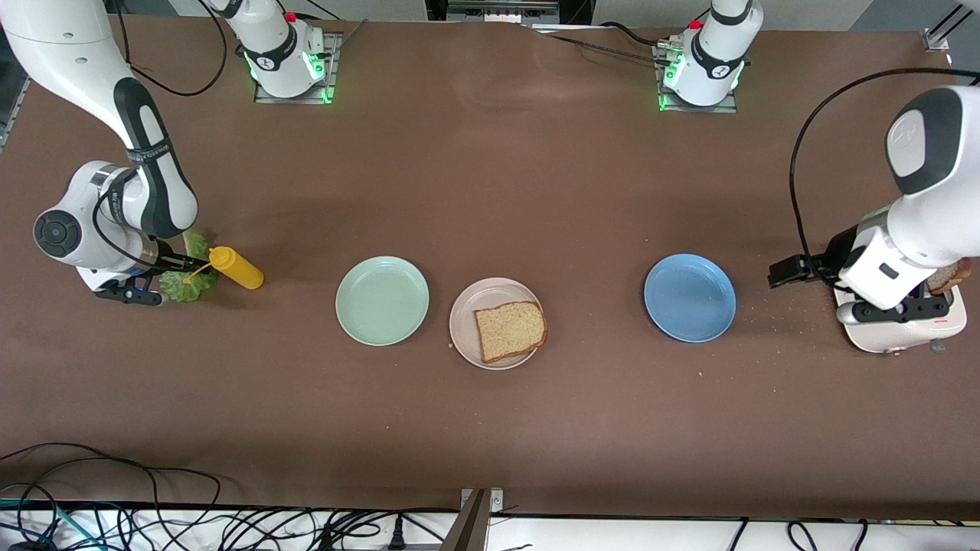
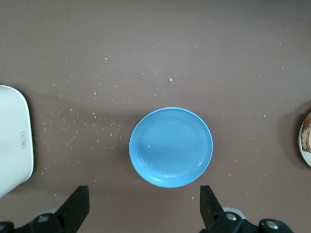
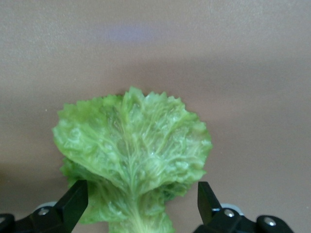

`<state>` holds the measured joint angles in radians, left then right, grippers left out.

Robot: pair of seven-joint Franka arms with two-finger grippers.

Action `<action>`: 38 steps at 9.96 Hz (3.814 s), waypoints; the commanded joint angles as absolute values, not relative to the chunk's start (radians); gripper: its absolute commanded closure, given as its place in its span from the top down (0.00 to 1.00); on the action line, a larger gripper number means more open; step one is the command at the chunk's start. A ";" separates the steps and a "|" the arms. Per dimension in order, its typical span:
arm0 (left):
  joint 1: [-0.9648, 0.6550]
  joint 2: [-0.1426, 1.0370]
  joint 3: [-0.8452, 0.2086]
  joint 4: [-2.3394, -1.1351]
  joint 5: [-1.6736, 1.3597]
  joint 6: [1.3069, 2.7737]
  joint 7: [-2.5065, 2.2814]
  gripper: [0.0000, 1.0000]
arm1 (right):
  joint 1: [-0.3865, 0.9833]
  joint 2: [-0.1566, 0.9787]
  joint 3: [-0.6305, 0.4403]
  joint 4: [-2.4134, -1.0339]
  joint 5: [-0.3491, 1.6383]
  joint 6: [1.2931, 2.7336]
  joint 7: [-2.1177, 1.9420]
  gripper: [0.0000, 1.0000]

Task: Make sandwich on beige plate with both arms
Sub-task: 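Return the left gripper to the toaster while the right gripper grasps lettuce, then lift the lettuce leaf with the right gripper toward the beige plate, then carry the lettuce with the right gripper over the bread on the plate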

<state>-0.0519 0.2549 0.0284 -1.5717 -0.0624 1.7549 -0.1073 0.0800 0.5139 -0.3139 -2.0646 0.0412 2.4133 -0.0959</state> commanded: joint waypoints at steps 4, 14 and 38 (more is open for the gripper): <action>-0.113 0.127 0.026 -1.534 0.075 1.456 -0.100 1.00 | 0.071 0.532 -0.307 -2.052 0.130 2.439 -0.106 0.07; -0.039 0.087 0.055 -1.491 0.064 1.436 -0.058 1.00 | 0.072 0.433 -0.351 -1.698 0.124 1.879 -0.149 0.00; -0.002 0.054 0.003 -1.488 -0.051 1.401 -0.048 1.00 | 0.495 0.754 -0.031 -1.270 0.245 2.304 1.370 0.00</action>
<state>-0.0093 0.0473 0.0051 -1.4939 -0.0317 1.4128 -0.0530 0.4583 0.7015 -0.0311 -1.3294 0.2309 2.2747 1.2056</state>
